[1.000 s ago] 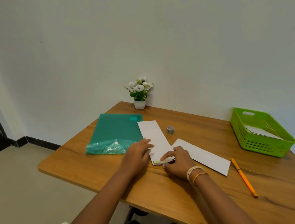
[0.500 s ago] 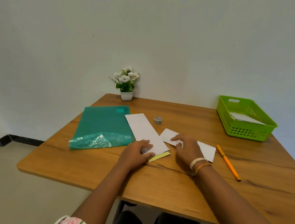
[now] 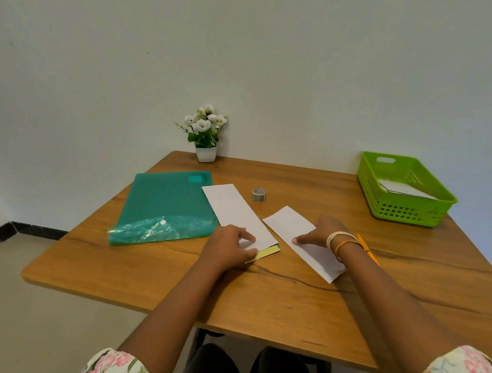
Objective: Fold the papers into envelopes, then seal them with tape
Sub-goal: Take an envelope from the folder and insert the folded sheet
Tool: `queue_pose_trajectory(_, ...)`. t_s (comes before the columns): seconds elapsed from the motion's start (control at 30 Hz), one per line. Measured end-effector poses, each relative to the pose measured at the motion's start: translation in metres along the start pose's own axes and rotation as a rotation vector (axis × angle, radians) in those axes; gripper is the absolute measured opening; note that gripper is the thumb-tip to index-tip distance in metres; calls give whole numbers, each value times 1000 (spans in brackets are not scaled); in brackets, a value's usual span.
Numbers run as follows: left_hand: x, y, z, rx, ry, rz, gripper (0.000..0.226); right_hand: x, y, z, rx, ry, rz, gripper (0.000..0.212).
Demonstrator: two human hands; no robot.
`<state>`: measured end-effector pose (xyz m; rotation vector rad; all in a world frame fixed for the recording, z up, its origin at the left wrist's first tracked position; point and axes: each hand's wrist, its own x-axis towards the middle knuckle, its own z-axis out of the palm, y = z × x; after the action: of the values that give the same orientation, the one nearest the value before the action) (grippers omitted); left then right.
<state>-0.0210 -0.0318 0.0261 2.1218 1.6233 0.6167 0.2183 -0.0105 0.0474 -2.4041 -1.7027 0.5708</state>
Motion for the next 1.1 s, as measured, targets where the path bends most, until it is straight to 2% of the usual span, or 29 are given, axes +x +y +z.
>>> queue_pose_trajectory(0.17,0,11,3,199,46,64,36,-11,6,5,83,16,35,55)
queue_pose_trajectory(0.27,0,15,6,236,70,79,31,-19,9,3,140,17,16,53)
queue_pose_trajectory(0.5,-1,20,11,230,116,56,22,-42,13,-9,622,-71,44,31)
queue_pose_trajectory(0.67,0,25,18,171,191,-35,18,-58,16,-13,841,-194,24,18)
queue_pose_trajectory(0.83,1,28,23,106,229,-99,16,-74,12,-15,753,-357,20,21)
queue_pose_trajectory(0.9,1,30,25,83,215,-115,21,-79,9,-14,695,-355,15,25)
queue_pose_trajectory(0.97,0,31,25,97,206,-116,22,-81,7,-13,656,-333,13,34)
queue_pose_trajectory(1.1,2,28,25,104,249,-68,11,-88,4,-14,528,-397,23,57)
